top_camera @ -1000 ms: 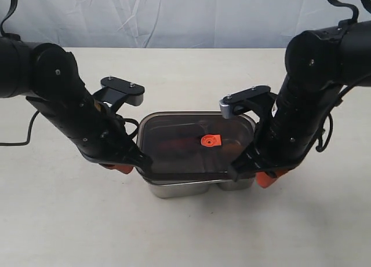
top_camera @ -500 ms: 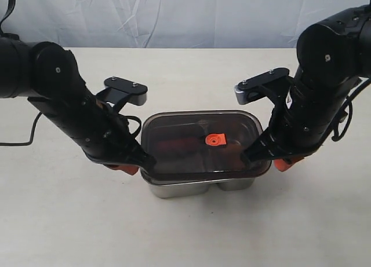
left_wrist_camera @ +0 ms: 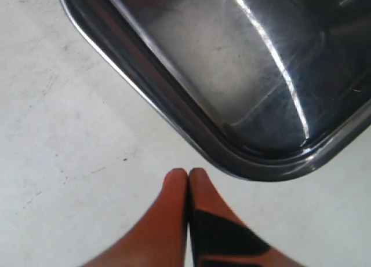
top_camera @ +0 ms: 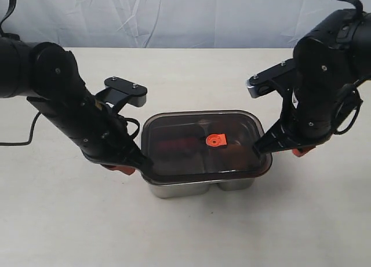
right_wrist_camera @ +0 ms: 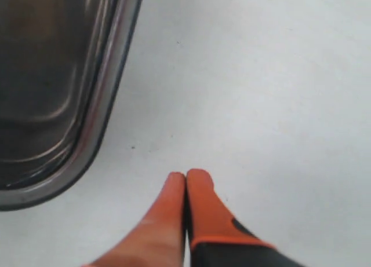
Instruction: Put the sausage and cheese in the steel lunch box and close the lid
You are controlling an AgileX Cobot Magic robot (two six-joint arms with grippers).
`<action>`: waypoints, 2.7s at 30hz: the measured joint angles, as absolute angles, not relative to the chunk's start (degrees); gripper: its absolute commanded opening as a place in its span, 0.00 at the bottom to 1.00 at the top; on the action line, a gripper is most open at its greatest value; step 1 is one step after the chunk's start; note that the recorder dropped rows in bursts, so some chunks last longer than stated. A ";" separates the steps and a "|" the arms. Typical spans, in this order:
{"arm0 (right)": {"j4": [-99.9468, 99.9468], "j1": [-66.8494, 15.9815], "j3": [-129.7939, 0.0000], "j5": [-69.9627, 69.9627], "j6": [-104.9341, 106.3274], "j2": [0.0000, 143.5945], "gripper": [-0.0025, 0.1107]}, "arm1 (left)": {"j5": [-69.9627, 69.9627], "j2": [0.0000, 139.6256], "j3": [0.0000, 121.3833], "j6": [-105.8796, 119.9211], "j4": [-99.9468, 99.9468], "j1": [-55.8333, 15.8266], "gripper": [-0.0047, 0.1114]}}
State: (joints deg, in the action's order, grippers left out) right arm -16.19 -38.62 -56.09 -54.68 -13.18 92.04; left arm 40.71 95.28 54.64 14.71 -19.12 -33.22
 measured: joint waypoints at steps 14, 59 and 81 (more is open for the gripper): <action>-15.18 -38.62 -56.09 -51.77 -13.89 97.43 0.02 | 40.92 95.28 54.64 7.99 -10.85 -33.22 0.04; -21.79 -38.62 -59.71 -45.95 -17.70 94.60 0.02 | 39.93 93.13 56.88 7.96 -9.64 -33.22 0.04; -13.41 -38.62 -60.12 -31.33 -11.80 97.41 0.02 | 35.01 95.43 57.36 26.63 -28.62 -33.22 0.04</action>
State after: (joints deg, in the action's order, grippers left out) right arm -13.41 -38.62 -60.12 -31.33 -11.80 97.41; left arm 35.01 95.43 57.36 26.63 -28.62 -33.22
